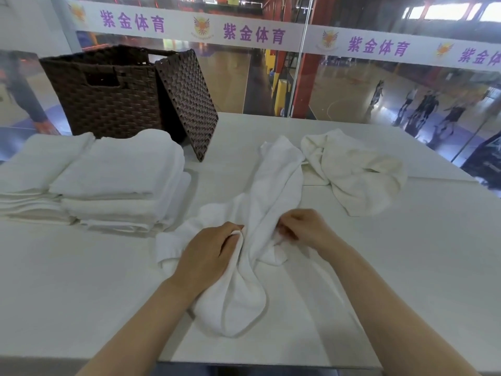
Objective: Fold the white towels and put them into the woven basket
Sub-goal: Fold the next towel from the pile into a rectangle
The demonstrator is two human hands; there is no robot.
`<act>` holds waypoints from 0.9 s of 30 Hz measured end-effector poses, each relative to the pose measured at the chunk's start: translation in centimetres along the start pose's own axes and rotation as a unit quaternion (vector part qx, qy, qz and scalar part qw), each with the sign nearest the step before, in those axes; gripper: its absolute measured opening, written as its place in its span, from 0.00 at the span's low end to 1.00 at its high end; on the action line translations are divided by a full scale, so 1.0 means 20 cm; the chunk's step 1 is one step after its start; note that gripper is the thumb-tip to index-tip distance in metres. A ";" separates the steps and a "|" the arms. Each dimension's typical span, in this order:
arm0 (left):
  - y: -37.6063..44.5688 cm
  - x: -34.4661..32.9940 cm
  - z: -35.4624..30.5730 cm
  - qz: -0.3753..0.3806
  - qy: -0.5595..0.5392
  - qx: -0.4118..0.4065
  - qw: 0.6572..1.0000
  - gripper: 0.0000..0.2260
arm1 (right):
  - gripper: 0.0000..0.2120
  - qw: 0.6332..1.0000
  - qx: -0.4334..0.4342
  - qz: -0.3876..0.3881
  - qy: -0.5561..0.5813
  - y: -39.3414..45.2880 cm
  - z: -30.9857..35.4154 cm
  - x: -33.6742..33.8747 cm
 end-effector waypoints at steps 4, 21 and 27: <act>-0.01 -0.01 0.00 -0.006 0.013 -0.003 1.000 0.15 | 0.12 0.991 -0.010 -0.135 0.006 0.29 -0.03 0.10; -0.02 0.05 -0.01 -0.034 -0.011 0.013 0.999 0.18 | 0.16 0.950 0.228 -0.206 -0.054 0.25 0.16 0.06; -0.04 0.07 -0.01 -0.058 -0.057 0.009 0.997 0.17 | 0.11 0.929 0.266 -0.027 -0.257 -0.12 0.14 -0.12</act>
Point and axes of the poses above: each hand's wrist, its own y-axis towards the middle knuckle, its own x-axis out of the back of the hand, z = x × y, the point moved 4 cm from there along y, towards the middle knuckle, and after that the axes turned 1 degree about -y, right-handed, at the moved point
